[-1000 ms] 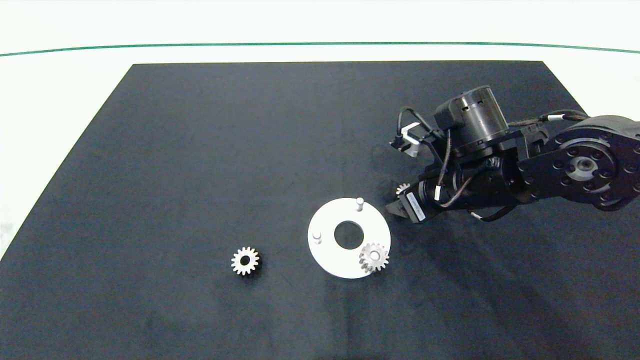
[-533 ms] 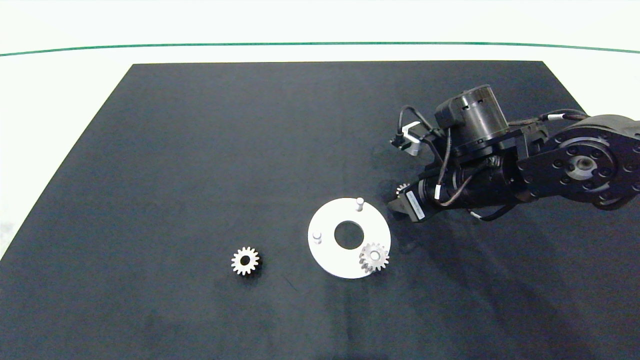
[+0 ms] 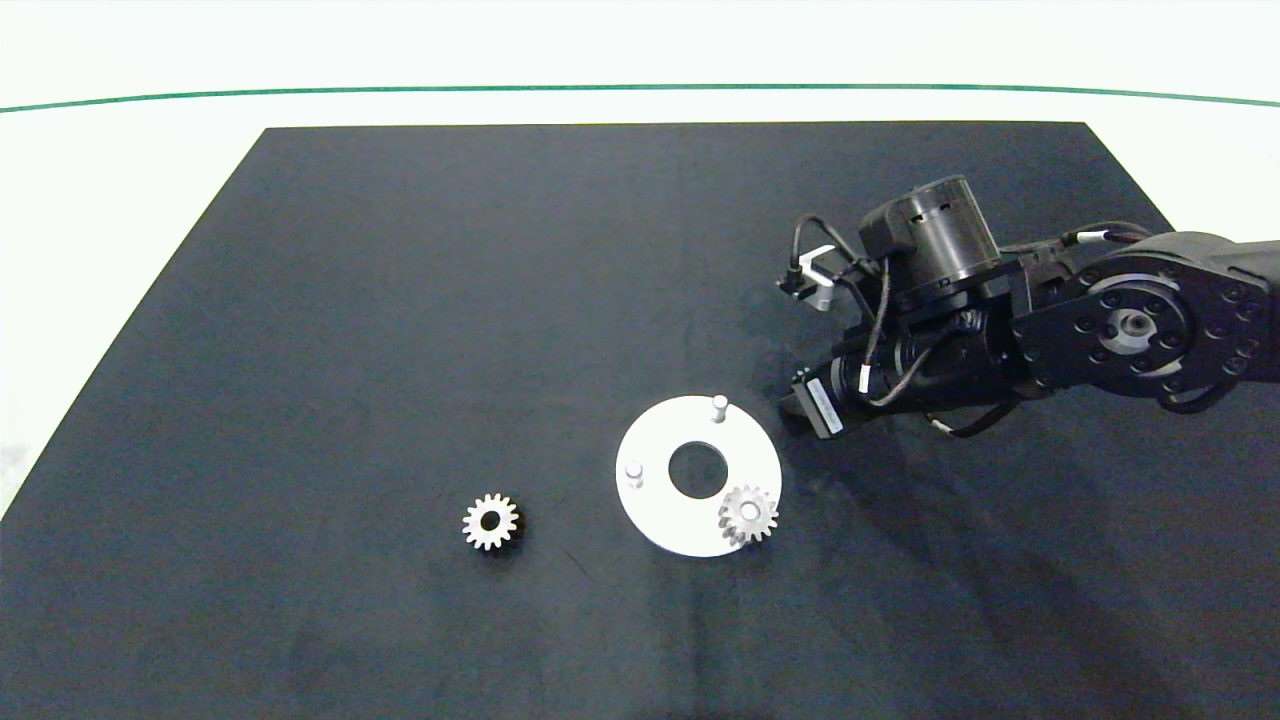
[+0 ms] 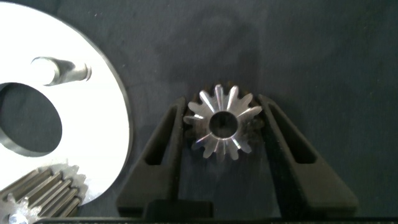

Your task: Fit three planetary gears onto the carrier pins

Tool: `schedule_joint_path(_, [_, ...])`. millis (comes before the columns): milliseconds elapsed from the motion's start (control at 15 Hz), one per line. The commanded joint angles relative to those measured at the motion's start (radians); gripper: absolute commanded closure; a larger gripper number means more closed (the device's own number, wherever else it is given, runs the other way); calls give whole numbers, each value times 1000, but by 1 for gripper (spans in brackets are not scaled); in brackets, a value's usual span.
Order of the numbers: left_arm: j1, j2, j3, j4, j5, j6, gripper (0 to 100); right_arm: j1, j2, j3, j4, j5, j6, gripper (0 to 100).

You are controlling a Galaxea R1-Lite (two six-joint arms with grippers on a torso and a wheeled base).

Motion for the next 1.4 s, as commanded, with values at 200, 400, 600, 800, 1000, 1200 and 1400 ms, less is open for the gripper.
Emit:
schedule_joint_path(200, [0, 4, 0, 3, 0, 0, 0, -2, 8, -12, 3, 2, -1, 65])
schedule_joint_path(400, [0, 4, 0, 3, 0, 0, 0, -2, 6, -8, 3, 2, -1, 71])
schedule_joint_path(600, [0, 4, 0, 3, 0, 0, 0, -2, 6, -7, 3, 2, -1, 77])
schedule_joint_path(800, [-2, -2, 0, 3, 0, 0, 0, -1, 6, -5, 3, 0, 0, 83])
schedule_joint_path(1000, [-12, -1, 0, 3, 0, 0, 0, -1, 6, -10, 2, 2, 2, 89])
schedule_joint_path(1200, [-14, -2, 2, 3, 0, 0, 0, 10, -14, -10, 3, 2, -1, 96])
schedule_joint_path(1400, [-14, -1, 2, 4, 0, 0, 0, 65, -66, -10, 12, -3, -10, 96])
